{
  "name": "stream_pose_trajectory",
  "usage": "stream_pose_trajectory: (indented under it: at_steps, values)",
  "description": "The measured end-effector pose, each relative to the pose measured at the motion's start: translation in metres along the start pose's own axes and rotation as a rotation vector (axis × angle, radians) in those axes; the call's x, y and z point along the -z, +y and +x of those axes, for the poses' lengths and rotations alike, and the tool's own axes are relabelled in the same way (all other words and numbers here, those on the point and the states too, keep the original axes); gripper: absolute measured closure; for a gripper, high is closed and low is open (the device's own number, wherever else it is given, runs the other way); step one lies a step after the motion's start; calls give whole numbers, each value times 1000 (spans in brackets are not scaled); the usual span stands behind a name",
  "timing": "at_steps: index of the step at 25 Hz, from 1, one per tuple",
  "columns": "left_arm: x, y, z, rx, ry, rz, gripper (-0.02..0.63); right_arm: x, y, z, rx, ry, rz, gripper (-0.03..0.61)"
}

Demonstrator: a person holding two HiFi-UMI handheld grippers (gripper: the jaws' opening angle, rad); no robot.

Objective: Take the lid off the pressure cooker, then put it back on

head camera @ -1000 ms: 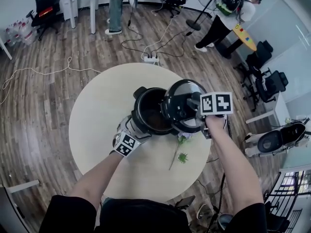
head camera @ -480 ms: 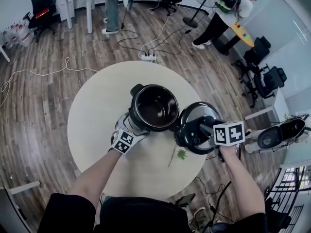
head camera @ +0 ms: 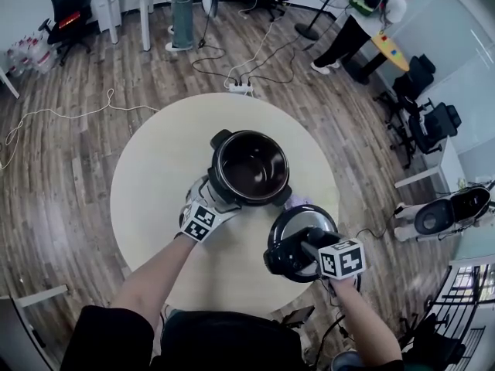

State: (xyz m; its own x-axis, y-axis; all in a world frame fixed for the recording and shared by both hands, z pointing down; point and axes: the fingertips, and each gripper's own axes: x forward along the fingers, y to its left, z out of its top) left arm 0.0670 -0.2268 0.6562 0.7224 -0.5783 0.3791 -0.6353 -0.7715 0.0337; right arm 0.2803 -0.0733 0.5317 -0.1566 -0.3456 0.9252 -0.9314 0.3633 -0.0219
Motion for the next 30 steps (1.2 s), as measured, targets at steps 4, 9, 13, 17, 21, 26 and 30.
stream_pose_trajectory:
  at_steps: [4, 9, 13, 17, 21, 26, 30]
  values:
    - [1, 0, -1, 3, 15, -5, 23, 25, 41, 29, -37, 40, -54, 291]
    - [3, -1, -2, 1, 5, -1, 23, 52, 89, 73, -111, 79, -66, 291]
    - [-4, 0, -5, -5, 2, 2, 23, 59, 120, 104, -140, 97, -101, 291]
    - [-5, 4, -4, -5, -4, 5, 23, 57, 144, 129, -146, 110, -136, 291]
    - [-12, 3, -7, -5, 2, 4, 23, 57, 160, 148, -152, 127, -174, 291]
    - [-12, 3, -7, -6, 4, 3, 23, 67, 167, 173, -130, 177, -198, 291]
    - [-12, 3, -8, -5, 3, 2, 23, 74, 172, 186, -119, 190, -201, 291]
